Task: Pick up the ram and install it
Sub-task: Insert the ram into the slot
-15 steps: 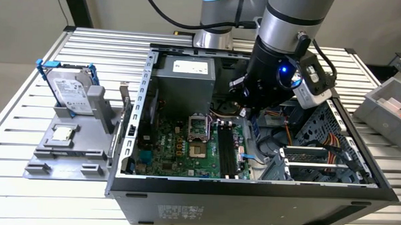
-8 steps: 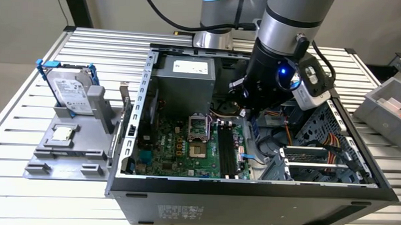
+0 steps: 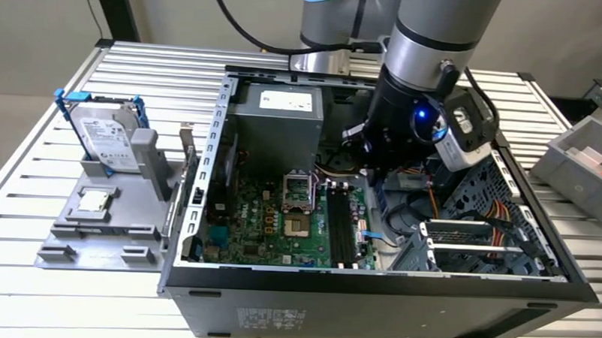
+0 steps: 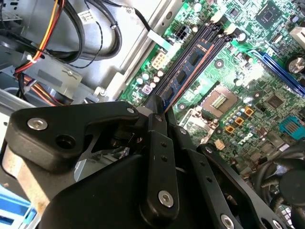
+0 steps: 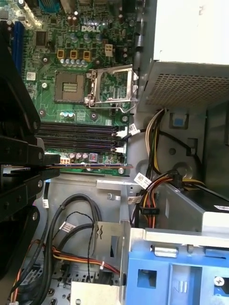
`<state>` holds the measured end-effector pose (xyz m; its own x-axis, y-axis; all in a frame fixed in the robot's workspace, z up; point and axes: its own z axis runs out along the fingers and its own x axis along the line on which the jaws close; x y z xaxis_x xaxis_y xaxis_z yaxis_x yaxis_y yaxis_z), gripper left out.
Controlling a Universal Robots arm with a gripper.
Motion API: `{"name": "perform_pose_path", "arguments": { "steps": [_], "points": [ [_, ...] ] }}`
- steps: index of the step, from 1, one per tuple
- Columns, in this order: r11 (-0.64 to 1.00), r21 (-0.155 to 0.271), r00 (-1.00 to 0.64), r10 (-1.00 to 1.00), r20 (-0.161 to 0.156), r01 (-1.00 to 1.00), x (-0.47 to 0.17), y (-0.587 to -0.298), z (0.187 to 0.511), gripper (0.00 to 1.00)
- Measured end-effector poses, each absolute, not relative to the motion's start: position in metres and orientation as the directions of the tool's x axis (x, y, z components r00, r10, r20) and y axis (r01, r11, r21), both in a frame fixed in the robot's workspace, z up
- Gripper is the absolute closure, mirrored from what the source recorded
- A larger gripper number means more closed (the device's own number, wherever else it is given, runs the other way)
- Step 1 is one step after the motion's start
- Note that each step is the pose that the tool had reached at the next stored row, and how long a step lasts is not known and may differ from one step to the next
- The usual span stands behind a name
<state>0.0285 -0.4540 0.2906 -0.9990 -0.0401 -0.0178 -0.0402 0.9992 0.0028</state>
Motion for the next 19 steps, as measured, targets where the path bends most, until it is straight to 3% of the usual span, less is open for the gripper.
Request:
{"name": "perform_pose_path", "arguments": {
  "steps": [19],
  "points": [
    [1.0, -0.009, -1.0, -0.012, -0.017, -0.012, 0.027, -0.454, 0.274, 1.0]
  ]
}}
